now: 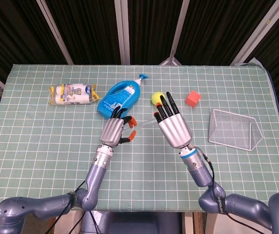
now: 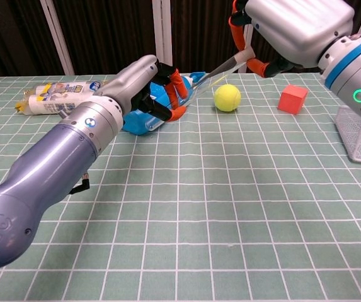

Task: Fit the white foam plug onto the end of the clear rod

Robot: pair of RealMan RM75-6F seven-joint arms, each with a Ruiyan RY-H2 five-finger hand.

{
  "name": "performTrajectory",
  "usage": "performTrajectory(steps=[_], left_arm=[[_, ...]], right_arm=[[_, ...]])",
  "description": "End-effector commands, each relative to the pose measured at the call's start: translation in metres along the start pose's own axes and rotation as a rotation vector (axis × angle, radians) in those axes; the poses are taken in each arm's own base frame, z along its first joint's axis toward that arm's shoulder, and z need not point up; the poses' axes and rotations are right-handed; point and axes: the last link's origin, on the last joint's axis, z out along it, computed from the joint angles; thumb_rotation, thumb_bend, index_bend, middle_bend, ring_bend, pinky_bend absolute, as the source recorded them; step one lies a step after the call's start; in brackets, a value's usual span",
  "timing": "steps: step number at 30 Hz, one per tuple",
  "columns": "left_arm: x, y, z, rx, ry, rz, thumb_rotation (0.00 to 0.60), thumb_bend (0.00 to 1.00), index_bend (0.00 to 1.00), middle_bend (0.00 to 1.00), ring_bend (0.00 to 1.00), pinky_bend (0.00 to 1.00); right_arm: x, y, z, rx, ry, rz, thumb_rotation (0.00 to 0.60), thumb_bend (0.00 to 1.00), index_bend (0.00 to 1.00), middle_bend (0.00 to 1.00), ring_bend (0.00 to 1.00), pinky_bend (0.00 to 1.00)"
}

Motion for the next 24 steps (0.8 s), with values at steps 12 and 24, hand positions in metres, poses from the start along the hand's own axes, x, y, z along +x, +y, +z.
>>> performTrajectory(steps=[12, 24], left_arm=[[0.002, -0.005, -0.004, 0.002, 0.003, -0.004, 0.600, 0.67, 0.57, 0.59, 0.14, 0.01], [0.007, -0.027, -0.028, -0.029, -0.046, 0.075, 0.600, 0.67, 0.57, 0.60, 0.14, 0.01]], right_arm=[[-0.001, 0.009, -0.009, -0.037, -0.043, -0.030, 0.600, 0.39, 0.01, 0.04, 0.00, 0.02], [-0.002, 0.035, -0.021, -0.104, -0.068, -0.036, 0.600, 0.39, 0.01, 0.03, 0.00, 0.02]])
